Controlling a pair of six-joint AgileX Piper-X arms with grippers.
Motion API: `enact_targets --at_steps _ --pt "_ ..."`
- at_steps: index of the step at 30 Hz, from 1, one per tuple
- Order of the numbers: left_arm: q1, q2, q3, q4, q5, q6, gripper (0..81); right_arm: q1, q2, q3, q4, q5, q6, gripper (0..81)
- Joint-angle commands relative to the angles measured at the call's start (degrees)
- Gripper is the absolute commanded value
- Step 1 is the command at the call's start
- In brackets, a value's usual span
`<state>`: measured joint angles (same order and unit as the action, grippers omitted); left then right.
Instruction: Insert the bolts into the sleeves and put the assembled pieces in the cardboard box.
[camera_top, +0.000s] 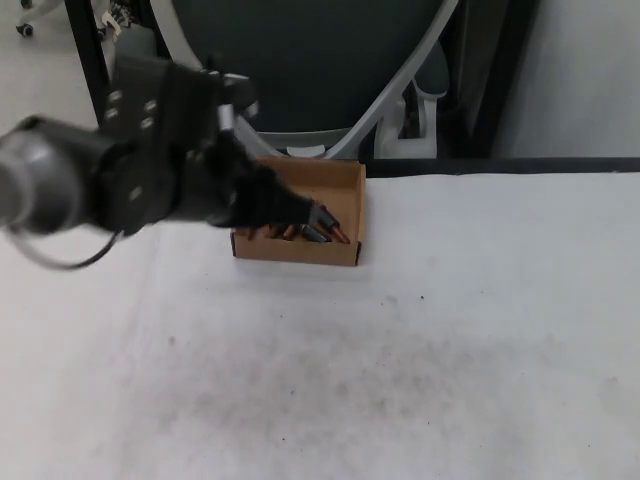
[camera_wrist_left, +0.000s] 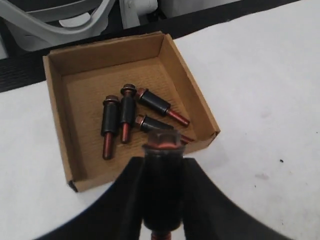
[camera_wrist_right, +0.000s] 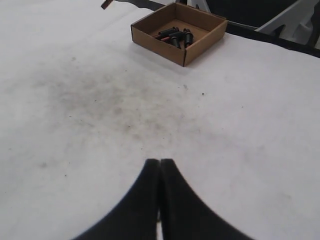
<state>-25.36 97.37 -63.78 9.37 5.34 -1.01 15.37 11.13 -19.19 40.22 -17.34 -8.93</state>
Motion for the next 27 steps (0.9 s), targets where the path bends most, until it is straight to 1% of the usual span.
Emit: enact_targets --at_steps 1,9,13,17,24,27 --pt "0.14 3.94 -7.12 2.61 0.4 1.69 0.8 -0.23 0.17 -0.06 -0.66 -0.33 0.0 0.2" --pt "0.98 16.02 -23.07 11.12 -0.07 3.46 0.8 -0.23 0.17 -0.06 -0.66 -1.02 0.0 0.2" --pt "2.15 20.6 -28.55 15.15 -0.96 3.47 0.8 -0.23 0.17 -0.06 -0.66 -1.02 0.0 0.2" --pt "3.21 23.33 -31.5 17.52 -0.98 2.68 0.8 -0.23 0.17 -0.06 -0.66 -1.02 0.0 0.2" --pt "3.85 25.62 -31.49 17.52 -0.36 2.3 0.8 -0.23 0.17 -0.06 -0.66 -1.02 0.0 0.2" --pt "4.13 26.54 -31.49 17.43 0.96 2.3 0.8 -0.23 0.17 -0.06 -0.66 -1.02 0.0 0.2"
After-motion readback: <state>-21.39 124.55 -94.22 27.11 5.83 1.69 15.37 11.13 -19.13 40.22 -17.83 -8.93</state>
